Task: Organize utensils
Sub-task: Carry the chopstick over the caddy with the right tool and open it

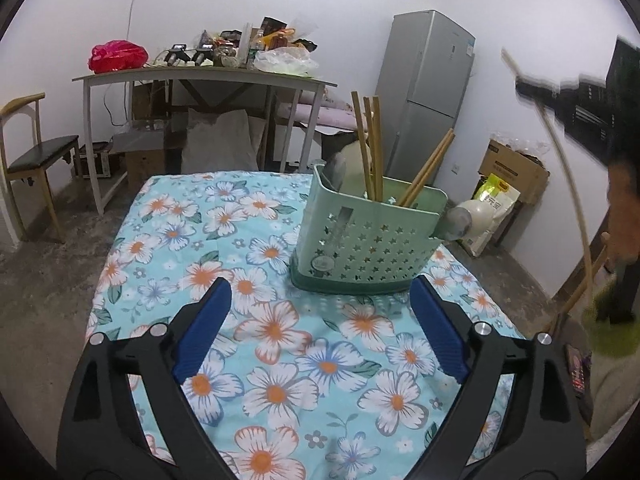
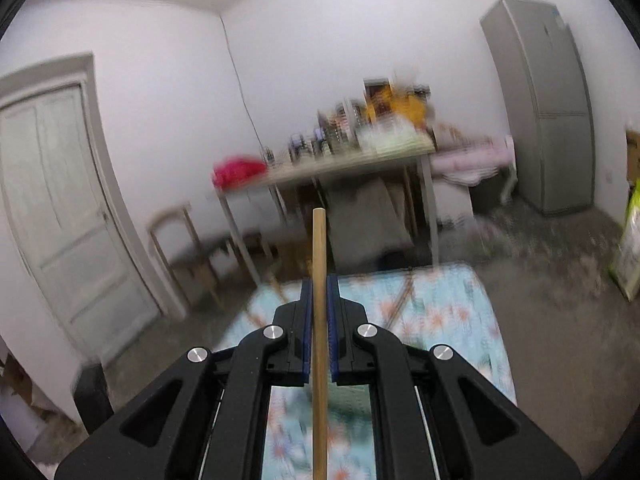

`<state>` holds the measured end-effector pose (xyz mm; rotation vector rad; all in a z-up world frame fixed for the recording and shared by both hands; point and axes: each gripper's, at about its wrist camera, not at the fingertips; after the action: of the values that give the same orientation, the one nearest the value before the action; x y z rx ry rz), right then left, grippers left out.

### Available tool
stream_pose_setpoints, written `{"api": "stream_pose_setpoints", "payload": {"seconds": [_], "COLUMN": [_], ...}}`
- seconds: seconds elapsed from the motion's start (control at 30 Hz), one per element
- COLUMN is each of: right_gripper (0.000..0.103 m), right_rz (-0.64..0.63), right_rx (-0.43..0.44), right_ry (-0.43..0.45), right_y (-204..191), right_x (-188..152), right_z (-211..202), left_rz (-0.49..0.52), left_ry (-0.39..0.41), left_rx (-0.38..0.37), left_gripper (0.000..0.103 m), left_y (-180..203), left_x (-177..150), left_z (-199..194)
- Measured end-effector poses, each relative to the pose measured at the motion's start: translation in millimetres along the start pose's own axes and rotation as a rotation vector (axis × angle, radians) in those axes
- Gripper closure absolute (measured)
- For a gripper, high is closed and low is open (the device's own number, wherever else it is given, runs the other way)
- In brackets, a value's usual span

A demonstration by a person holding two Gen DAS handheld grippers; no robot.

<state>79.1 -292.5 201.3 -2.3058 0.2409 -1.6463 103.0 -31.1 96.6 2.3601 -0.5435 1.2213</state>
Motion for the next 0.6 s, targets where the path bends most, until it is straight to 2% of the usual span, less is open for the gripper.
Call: {"api": "stream_pose_setpoints", "payload": {"seconds": [0.1, 0.17, 0.27, 0.37, 0.6], "right_gripper": [0.096, 0.096, 0.096, 0.096, 0.096], "right_rz": [0.022, 0.038, 0.063, 0.087, 0.051], "right_rx": [0.039, 0.029, 0.024, 0.023, -0.062], "right_ry": [0.119, 0.186, 0.248, 0.272, 0.301], "right_y": [0.6, 3.1, 5.2, 5.3, 1.5], "right_x": [21.7, 31.2, 34.4, 34.7, 28.4], "right_z": [5.6, 19.1, 41.1, 62.7, 114.7], "left_rz": [-0.017, -0.029, -0.037, -0.035, -0.042], "left_ry": [0.006, 0.007, 0.007, 0.005, 0.004], "left_rx": [0.006, 0.006, 0.015, 0.025, 0.043], "left_gripper": [0.015, 0.015, 0.015, 0.014, 0.015], "left_y": [-2.7, -4.7, -8.2, -11.6, -21.9], "left_x": [2.4, 3.3, 3.2, 3.0, 2.9], "left_z": [-0.8, -1.3, -2.7, -3.0, -3.5]}}
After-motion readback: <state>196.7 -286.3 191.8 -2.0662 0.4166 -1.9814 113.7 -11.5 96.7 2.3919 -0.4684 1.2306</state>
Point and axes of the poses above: each gripper's, at about its wrist camera, not at the fingertips, and z roughly the way its jaws point, y to its right, x to its top, and after that the axes turned 1 degree about z, right-handed
